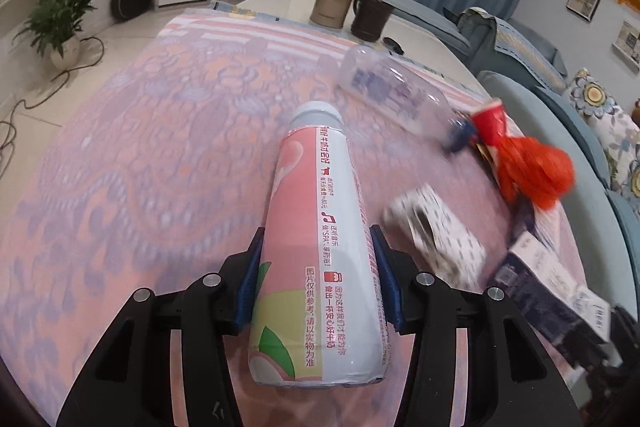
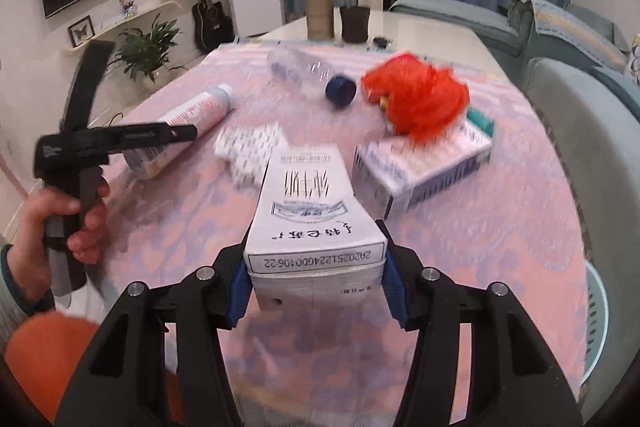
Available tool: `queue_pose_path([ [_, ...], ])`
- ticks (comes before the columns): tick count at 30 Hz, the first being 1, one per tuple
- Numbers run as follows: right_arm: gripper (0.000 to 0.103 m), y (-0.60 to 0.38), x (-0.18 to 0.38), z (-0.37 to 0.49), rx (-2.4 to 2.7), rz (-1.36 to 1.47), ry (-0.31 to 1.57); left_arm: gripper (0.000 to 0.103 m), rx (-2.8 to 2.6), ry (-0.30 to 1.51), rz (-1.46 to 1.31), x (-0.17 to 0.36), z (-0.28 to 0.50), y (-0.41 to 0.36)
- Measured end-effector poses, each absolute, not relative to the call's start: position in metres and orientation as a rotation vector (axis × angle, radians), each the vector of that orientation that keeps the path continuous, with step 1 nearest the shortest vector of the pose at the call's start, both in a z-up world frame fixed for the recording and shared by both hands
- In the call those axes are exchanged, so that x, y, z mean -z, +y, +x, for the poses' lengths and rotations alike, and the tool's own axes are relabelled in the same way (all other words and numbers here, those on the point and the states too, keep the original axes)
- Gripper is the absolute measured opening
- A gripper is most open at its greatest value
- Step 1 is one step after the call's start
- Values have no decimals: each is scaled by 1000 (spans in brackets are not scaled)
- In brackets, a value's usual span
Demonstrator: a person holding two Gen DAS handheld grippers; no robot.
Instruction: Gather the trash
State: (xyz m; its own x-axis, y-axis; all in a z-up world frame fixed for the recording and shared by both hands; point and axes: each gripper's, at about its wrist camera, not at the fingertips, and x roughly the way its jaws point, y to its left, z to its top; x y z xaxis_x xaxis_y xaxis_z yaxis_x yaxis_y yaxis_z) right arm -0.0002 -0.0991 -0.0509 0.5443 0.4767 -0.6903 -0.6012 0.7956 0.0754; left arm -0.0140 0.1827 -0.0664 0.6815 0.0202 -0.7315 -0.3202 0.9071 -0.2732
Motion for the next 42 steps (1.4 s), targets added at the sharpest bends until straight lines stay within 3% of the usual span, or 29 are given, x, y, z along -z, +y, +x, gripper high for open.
queue_pose_path([
  [6,54,-98,62,2,-648,-193,825,48,-166,829,-386,68,-26,174],
  [8,72,-97,59,3,-641,-206,823,58,-157,822,-383,64,-25,172],
  [10,73,-94,54,6,-646,-210,812,67,-162,812,-360,60,-23,169],
  [15,73,-76,54,23,-606,-239,849,66,-179,861,-327,64,-4,166],
  [18,73,-67,65,33,-586,-264,893,62,-194,902,-327,71,6,167],
  [19,69,-64,69,37,-576,-272,914,56,-200,915,-324,74,7,167],
  [20,58,-62,72,39,-572,-277,927,49,-219,911,-301,74,8,165],
  [22,50,-60,76,41,-580,-276,947,46,-236,916,-271,74,7,164],
  [33,50,-84,40,23,-580,-183,792,46,-79,669,-347,25,-23,150],
  [42,50,-170,-11,23,-383,-53,642,46,104,519,-327,-39,-2,81],
])
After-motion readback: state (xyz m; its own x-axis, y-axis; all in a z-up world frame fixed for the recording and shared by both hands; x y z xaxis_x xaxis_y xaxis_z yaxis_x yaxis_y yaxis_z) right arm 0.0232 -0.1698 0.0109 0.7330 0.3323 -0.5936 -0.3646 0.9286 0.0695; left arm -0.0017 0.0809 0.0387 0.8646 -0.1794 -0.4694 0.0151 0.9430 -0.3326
